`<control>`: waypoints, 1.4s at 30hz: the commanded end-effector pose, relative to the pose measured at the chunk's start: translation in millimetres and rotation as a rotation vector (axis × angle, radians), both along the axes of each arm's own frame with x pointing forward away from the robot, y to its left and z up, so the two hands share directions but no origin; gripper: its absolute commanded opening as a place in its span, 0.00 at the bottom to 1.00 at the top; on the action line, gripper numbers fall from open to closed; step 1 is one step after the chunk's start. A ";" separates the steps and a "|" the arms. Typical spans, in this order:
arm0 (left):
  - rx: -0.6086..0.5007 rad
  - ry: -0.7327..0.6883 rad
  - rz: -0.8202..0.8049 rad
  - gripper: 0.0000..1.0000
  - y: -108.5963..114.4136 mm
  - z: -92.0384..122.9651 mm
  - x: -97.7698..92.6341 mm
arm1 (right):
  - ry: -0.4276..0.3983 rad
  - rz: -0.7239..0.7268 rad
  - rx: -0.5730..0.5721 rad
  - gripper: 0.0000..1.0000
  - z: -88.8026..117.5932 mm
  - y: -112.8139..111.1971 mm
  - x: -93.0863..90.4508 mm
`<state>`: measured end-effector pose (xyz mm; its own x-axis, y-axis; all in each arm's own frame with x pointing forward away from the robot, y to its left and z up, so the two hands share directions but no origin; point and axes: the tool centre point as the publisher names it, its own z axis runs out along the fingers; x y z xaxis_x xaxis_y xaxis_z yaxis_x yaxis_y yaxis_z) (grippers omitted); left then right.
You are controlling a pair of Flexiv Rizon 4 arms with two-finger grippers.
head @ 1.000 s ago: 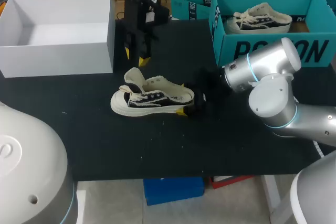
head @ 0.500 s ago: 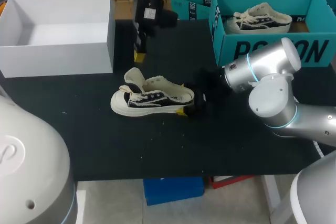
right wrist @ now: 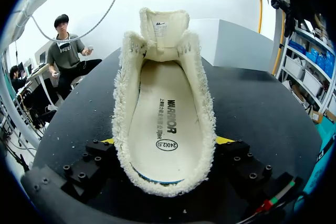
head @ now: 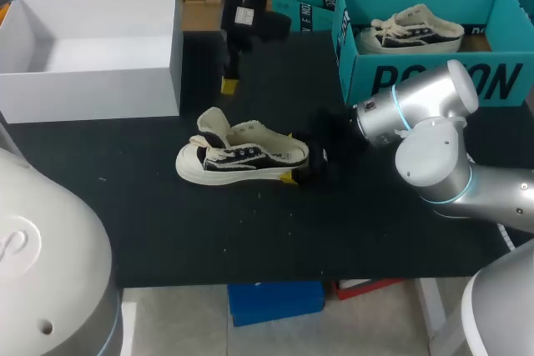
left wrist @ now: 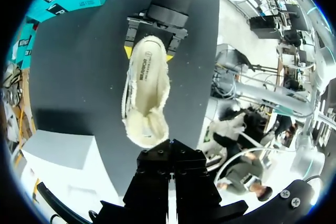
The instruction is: Take the shoe out of the shoebox, open the shoe tongue, remove and reinsert the insole, then place the shoe into the shoebox
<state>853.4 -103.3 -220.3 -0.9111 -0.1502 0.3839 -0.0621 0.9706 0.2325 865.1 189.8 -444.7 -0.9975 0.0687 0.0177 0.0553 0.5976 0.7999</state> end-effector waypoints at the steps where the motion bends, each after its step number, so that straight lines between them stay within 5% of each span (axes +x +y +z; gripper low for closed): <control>1: -0.168 -0.105 0.019 0.00 15.4 -2.5 -22.6 | 0.000 -0.002 -0.001 0.00 -1.0 0.7 0.5; 6: -0.263 -0.130 0.008 0.00 14.9 -7.7 -28.0 | 0.000 -0.002 -0.001 0.00 -1.0 0.7 0.5; 23: -0.265 -0.130 0.008 0.00 14.2 -9.6 -28.2 | 0.000 -0.002 -0.001 0.00 -1.0 0.7 0.5; 33: -0.349 -0.229 0.030 0.00 1.7 -42.7 -16.7 | 0.000 -0.002 -0.001 0.00 -1.0 0.7 0.5; 42: -0.348 -0.176 0.033 0.00 -9.3 -68.0 0.1 | 0.000 -0.002 -0.001 0.00 -1.0 0.7 0.5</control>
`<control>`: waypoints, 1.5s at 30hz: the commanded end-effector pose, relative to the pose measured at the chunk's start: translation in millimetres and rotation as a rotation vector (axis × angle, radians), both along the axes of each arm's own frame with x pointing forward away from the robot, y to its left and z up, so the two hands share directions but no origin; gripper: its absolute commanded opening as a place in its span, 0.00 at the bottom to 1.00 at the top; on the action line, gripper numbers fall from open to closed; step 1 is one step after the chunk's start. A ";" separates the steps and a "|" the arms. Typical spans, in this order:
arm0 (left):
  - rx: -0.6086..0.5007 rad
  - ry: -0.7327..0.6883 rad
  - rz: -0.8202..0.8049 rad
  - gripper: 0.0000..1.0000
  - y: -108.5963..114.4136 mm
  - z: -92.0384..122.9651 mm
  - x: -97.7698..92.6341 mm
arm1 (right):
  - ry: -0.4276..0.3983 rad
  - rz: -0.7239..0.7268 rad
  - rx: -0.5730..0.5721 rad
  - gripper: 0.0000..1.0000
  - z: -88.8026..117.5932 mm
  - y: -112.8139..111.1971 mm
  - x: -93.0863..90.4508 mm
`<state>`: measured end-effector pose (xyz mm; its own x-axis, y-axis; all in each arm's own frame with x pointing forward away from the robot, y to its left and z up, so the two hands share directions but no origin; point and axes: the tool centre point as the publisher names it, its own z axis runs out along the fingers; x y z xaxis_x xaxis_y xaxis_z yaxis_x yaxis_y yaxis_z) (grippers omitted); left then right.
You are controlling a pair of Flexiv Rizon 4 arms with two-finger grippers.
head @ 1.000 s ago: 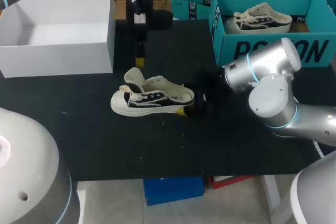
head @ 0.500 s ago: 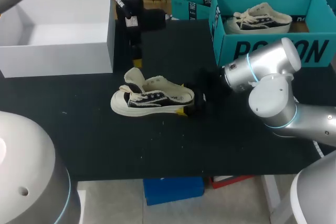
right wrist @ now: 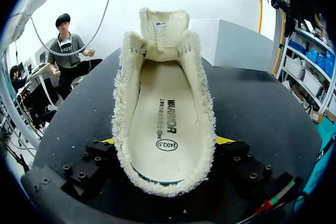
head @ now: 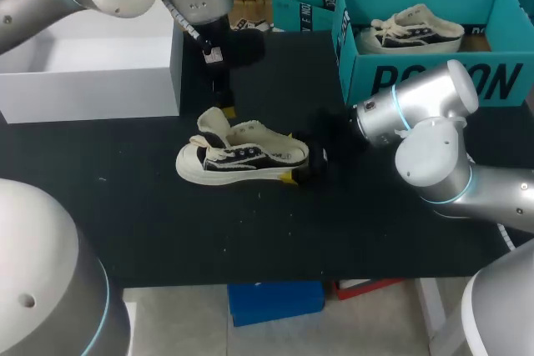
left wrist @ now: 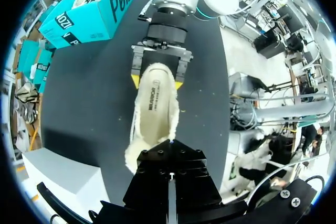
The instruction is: Take the shoe out of the shoebox, open the shoe tongue, remove and reinsert the insole, then place the shoe into the shoebox
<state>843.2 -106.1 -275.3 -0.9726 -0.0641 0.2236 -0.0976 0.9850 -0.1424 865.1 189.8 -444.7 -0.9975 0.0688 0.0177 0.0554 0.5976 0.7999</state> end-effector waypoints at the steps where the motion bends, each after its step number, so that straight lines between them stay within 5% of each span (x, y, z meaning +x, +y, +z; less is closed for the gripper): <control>1: 0.015 0.042 0.001 0.00 -7.4 -15.4 12.1 | 0.000 -0.002 -0.001 0.00 -0.9 0.8 0.5; 27: 0.038 0.162 -0.073 0.00 -34.2 -73.7 5.0 | 0.000 -0.002 -0.001 0.00 -0.9 0.8 0.5; 45: 0.047 0.212 -0.057 0.00 -27.0 -98.5 -4.7 | 0.000 -0.002 -0.001 0.00 -0.9 0.8 0.5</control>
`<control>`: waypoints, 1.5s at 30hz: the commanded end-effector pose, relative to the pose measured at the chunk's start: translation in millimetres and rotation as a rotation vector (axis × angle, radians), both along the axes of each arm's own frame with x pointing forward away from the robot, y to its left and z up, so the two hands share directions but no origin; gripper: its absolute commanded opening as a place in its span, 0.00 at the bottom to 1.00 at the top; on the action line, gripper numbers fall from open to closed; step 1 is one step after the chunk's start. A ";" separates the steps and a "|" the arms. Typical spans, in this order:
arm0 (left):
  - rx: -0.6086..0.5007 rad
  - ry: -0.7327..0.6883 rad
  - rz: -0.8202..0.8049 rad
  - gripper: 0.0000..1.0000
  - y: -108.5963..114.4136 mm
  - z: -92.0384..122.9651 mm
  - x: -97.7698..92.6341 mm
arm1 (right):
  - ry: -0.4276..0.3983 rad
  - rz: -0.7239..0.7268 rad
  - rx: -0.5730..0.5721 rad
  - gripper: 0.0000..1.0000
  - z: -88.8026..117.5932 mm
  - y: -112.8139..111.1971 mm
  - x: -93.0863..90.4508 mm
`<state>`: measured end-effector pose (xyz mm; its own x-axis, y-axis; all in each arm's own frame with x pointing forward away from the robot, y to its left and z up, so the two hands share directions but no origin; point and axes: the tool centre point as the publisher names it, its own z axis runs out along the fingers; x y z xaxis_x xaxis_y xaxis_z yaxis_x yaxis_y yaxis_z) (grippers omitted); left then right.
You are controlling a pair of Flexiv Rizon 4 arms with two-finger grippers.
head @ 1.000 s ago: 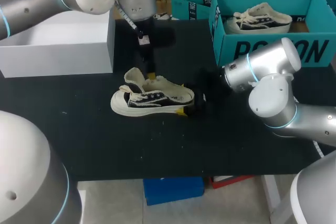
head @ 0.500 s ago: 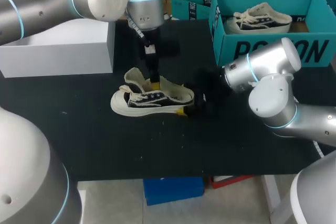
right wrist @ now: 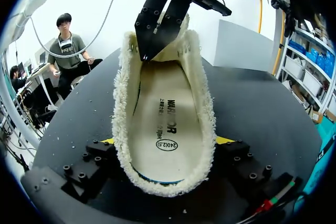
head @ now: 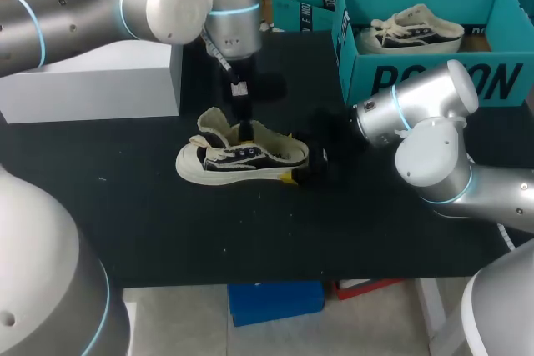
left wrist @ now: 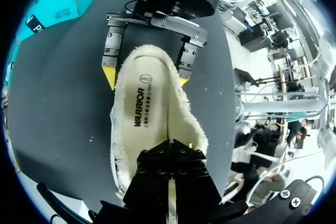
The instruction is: Take the shoe out of the shoebox, open the shoe tongue, remove and reinsert the insole, then place the shoe into the shoebox
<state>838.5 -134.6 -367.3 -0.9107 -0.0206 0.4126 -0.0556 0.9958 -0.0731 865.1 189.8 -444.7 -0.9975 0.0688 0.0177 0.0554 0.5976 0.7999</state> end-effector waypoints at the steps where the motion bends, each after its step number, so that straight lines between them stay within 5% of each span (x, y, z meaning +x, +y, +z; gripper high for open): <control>1: -0.008 0.012 0.010 0.00 2.4 -7.2 -0.5 | 0.000 -0.002 -0.001 0.00 -0.9 0.8 0.5; 45: 0.022 -0.033 0.054 0.00 -4.6 -51.3 -19.0 | 0.000 -0.002 -0.001 0.00 -0.9 0.8 0.5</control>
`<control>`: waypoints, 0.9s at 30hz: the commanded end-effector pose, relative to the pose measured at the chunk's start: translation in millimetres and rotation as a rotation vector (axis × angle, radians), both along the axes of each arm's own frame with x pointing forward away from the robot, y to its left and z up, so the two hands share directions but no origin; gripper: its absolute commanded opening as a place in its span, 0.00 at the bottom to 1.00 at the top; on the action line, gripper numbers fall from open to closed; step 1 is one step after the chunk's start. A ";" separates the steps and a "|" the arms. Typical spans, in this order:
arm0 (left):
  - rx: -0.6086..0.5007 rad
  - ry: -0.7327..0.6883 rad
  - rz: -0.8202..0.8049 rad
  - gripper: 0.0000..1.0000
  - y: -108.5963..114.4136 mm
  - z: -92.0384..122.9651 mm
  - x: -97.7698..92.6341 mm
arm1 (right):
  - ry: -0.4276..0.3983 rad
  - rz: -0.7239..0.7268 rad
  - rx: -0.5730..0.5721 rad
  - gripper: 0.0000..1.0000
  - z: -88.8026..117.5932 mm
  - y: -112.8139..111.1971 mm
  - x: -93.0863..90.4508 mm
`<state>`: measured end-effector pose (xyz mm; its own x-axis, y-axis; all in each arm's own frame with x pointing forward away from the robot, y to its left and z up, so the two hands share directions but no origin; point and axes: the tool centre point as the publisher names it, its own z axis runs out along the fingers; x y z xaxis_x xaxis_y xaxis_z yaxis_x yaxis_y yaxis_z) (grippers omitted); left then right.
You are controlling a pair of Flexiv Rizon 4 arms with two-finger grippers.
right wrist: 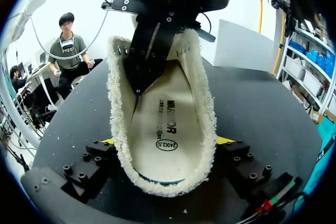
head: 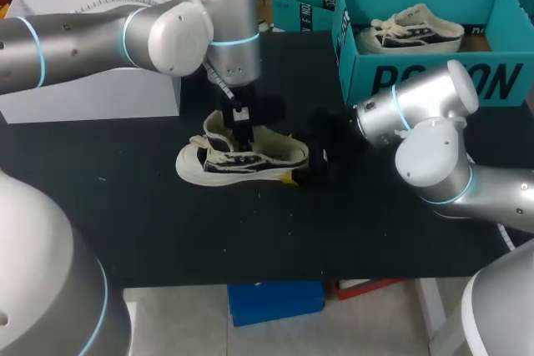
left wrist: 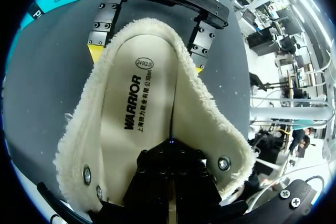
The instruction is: Take the shoe out of the shoebox, open the shoe tongue, remove and reinsert the insole, then place the shoe into the shoebox
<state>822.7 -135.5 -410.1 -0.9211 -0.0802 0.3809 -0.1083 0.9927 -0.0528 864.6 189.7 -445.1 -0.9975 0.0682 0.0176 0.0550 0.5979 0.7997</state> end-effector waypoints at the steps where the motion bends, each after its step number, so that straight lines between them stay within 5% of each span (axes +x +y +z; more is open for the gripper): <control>1: -0.001 -0.001 -0.002 0.00 -4.4 -9.4 -3.5 | 0.000 -0.003 -0.001 0.00 -0.6 0.9 1.0; 19: 0.038 -0.026 0.022 0.00 -2.8 -17.7 -1.6 | 0.000 -0.003 -0.001 0.00 -0.6 0.9 1.0; 20: 0.035 -0.027 0.017 0.03 -3.6 -17.4 -2.2 | 0.000 -0.003 -0.001 0.00 -0.6 0.9 1.0; 21: 0.030 -0.029 0.012 0.30 -4.4 -16.5 -2.8 | 0.000 -0.003 -0.001 0.00 -0.6 0.9 1.0; 22: 0.027 -0.033 0.007 0.35 -4.8 -15.8 -3.0 | 0.000 -0.003 -0.001 0.00 -0.6 0.9 1.0; 27: 0.030 -0.048 -0.001 0.42 -4.4 -15.0 -3.2 | 0.000 -0.003 -0.001 0.00 -0.6 0.9 1.0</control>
